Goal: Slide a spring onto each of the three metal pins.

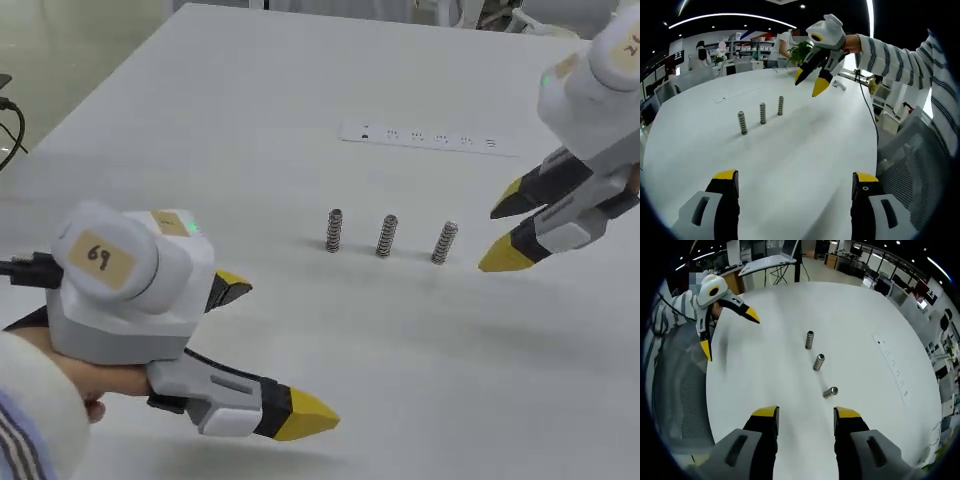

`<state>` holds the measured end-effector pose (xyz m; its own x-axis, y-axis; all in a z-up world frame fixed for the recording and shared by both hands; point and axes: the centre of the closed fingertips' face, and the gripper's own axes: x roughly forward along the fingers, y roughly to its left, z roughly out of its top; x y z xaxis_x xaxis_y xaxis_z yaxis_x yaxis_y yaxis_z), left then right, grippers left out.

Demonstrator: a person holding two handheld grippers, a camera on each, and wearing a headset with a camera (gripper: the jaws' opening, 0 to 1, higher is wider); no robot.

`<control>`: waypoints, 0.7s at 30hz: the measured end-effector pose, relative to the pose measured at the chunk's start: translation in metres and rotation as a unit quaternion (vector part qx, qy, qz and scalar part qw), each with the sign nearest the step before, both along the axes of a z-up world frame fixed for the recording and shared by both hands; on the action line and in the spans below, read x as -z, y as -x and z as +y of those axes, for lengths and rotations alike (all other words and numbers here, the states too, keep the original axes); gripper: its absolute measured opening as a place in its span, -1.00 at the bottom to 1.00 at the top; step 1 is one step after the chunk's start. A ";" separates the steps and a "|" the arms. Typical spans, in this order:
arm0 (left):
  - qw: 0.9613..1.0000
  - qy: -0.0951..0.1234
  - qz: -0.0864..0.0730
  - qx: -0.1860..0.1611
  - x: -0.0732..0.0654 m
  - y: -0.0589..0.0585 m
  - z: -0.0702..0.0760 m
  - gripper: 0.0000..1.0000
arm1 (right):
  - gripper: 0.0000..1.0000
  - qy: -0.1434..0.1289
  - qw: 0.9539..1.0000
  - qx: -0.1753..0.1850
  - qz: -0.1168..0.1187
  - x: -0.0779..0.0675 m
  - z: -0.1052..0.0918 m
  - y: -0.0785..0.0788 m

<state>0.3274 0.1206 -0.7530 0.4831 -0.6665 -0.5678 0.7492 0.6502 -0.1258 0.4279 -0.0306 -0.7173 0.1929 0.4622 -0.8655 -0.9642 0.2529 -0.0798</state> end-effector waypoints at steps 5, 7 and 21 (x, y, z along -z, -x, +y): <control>1.000 0.004 -0.001 -0.005 -0.006 -0.001 0.003 0.81 | -0.02 -0.049 0.998 0.026 -0.007 -0.005 0.004 0.010; 1.000 0.005 -0.002 -0.006 -0.008 -0.001 0.005 0.81 | 0.01 -0.062 0.997 0.041 -0.009 -0.005 0.004 0.012; 0.999 0.029 0.000 -0.018 -0.018 0.001 0.015 0.83 | 0.49 -0.161 0.980 0.112 -0.040 -0.004 -0.007 0.041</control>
